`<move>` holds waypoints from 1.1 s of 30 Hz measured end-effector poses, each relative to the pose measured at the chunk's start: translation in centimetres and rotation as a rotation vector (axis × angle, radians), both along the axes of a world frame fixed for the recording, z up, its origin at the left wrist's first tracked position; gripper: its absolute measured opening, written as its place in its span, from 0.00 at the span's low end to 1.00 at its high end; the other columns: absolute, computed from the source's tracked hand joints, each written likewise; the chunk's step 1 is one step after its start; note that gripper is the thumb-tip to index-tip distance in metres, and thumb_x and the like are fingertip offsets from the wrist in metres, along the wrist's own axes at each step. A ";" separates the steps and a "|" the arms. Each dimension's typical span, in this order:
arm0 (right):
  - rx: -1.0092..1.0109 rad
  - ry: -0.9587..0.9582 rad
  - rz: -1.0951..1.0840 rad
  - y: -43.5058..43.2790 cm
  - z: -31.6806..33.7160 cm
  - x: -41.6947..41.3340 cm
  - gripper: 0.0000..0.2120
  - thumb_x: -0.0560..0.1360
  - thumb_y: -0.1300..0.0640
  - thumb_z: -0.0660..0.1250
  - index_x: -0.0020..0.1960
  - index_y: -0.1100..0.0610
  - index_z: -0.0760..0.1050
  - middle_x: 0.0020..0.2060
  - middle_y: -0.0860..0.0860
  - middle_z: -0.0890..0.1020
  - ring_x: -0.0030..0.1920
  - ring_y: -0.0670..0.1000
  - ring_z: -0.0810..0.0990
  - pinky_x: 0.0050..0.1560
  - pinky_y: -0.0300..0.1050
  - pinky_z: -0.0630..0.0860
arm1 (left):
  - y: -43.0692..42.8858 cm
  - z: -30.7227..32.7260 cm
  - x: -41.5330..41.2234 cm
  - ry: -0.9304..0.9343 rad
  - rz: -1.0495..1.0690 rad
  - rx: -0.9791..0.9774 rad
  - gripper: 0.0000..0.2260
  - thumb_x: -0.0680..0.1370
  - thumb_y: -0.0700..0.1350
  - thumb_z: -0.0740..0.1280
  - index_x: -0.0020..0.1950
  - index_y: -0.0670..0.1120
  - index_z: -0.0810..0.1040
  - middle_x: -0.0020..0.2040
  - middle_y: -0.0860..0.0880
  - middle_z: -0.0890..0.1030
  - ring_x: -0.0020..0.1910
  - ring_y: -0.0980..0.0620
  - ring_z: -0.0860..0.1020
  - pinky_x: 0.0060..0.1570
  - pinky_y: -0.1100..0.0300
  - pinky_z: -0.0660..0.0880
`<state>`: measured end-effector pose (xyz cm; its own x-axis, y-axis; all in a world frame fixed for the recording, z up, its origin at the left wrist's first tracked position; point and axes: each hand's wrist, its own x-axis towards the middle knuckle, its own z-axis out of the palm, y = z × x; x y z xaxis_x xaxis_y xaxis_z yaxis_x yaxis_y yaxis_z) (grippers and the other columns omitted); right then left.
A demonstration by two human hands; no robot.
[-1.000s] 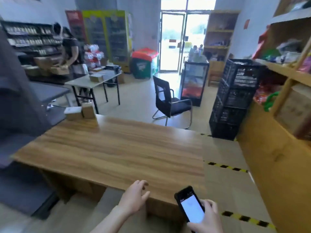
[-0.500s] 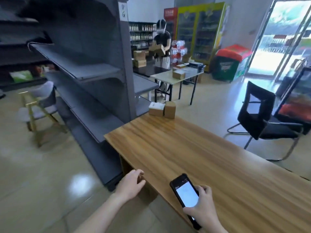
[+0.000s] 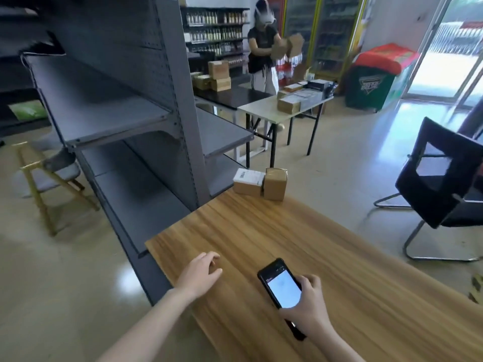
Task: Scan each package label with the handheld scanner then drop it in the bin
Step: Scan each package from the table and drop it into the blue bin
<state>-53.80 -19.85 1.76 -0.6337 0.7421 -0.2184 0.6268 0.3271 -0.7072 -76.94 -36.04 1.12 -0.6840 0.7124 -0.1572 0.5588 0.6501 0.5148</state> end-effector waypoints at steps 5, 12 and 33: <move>-0.010 -0.005 -0.057 4.1 -0.9 -3.7 0.42 0.54 0.50 0.76 0.66 0.55 0.67 0.58 0.42 0.59 0.51 0.45 0.71 0.46 0.39 0.74 | 5.8 -1.1 -5.2 -0.052 -0.071 -0.032 0.18 0.78 0.53 0.66 0.66 0.53 0.70 0.59 0.54 0.72 0.60 0.55 0.72 0.59 0.57 0.74; -0.001 -0.043 -0.217 9.0 -2.6 -10.2 0.43 0.56 0.54 0.78 0.68 0.56 0.67 0.62 0.45 0.61 0.53 0.45 0.69 0.46 0.37 0.70 | 17.1 -1.9 -15.9 0.013 -0.150 0.000 0.26 0.75 0.50 0.71 0.71 0.49 0.68 0.66 0.48 0.69 0.68 0.47 0.64 0.67 0.55 0.65; -0.087 -0.131 -0.261 14.1 -4.8 -24.3 0.44 0.52 0.49 0.75 0.67 0.54 0.66 0.58 0.39 0.59 0.54 0.47 0.72 0.51 0.43 0.77 | 33.7 -4.7 -33.7 0.114 -0.400 -0.211 0.51 0.66 0.45 0.79 0.79 0.48 0.49 0.79 0.51 0.51 0.76 0.47 0.50 0.71 0.44 0.64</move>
